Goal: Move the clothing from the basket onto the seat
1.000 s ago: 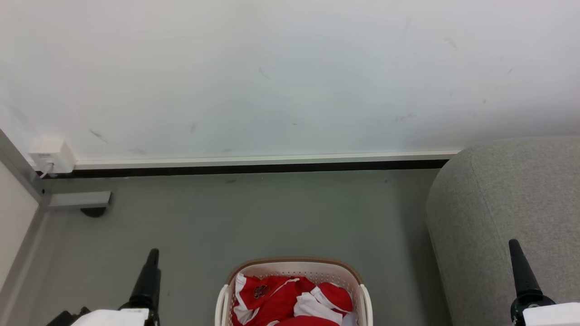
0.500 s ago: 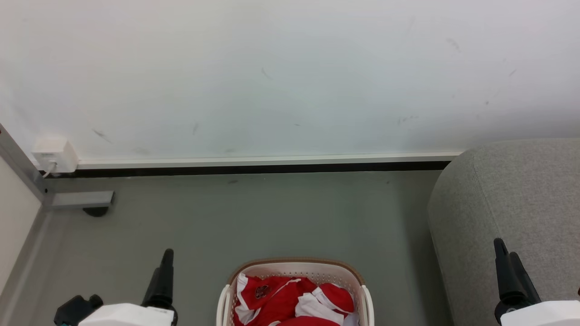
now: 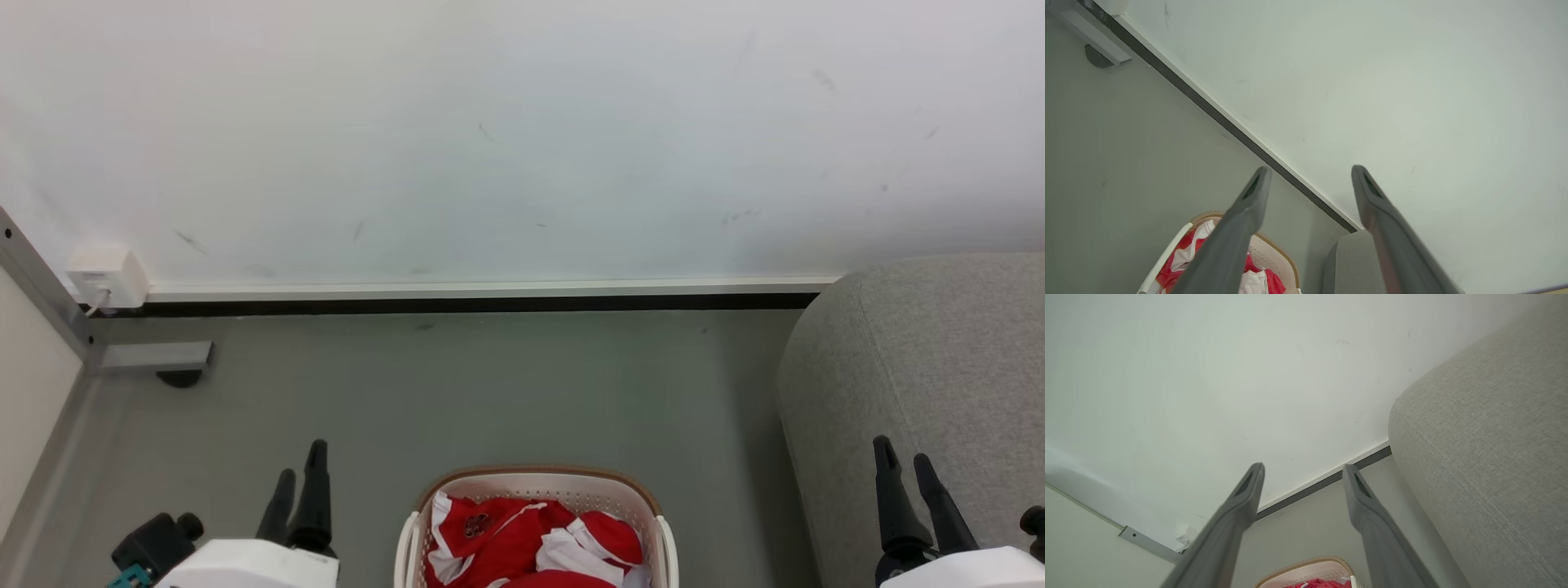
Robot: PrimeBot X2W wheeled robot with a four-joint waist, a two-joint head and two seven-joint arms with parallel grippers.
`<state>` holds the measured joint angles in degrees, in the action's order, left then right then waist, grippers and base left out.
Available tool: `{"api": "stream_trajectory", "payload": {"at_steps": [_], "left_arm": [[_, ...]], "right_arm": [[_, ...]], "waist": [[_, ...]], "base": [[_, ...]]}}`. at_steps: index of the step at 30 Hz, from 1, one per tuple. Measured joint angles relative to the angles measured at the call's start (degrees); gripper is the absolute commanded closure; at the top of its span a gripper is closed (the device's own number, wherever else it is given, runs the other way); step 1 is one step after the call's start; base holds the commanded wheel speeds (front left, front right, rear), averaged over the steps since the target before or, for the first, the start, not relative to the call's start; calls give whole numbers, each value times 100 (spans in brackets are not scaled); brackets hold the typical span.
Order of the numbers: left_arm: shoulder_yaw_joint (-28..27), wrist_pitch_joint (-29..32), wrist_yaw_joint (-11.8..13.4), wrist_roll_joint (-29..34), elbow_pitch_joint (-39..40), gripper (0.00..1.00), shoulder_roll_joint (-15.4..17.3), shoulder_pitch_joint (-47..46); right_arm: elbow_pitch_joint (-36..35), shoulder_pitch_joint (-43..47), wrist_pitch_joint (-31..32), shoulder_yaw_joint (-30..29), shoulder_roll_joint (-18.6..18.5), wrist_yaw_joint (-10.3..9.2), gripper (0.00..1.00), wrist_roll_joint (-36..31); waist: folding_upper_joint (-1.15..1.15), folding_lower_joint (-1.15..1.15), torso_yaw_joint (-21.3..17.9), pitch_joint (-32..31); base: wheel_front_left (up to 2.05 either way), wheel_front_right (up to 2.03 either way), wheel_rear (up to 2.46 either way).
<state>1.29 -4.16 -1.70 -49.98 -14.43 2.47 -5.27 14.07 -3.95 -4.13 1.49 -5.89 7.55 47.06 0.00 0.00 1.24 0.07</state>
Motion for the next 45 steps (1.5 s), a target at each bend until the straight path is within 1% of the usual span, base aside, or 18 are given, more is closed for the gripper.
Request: {"api": "stream_trajectory", "payload": {"at_steps": [8, 21, 25, 35, 45], "left_arm": [[133, -138, 60, 611, -8, 0, 1, -44], [294, -352, 175, 1426, -15, 0, 3, -77], [302, -408, 223, 1680, -10, 0, 3, -78], [303, -552, 259, 2253, -36, 0, 4, -77], [272, -699, 276, 2875, -67, 0, 7, -73]], "right_arm": [[15, 58, -138, 16, -2, 0, 0, -597], [-2, 172, -354, 4, -14, 0, 0, -1515], [15, 173, -412, 30, -19, 0, 0, -1708], [100, 167, -554, 5, -36, 0, 0, -2250], [177, 164, -693, -8, -77, 0, 0, -2691]], "waist": [[0, 0, 55, 8], [0, 0, 121, 5], [0, 0, 110, 3], [0, 0, 25, 43], [0, 0, 28, 45]], "base": [[0, 0, 0], [0, 0, 0], [0, 0, 0], [0, 0, 0], [0, 0, 0]]}}
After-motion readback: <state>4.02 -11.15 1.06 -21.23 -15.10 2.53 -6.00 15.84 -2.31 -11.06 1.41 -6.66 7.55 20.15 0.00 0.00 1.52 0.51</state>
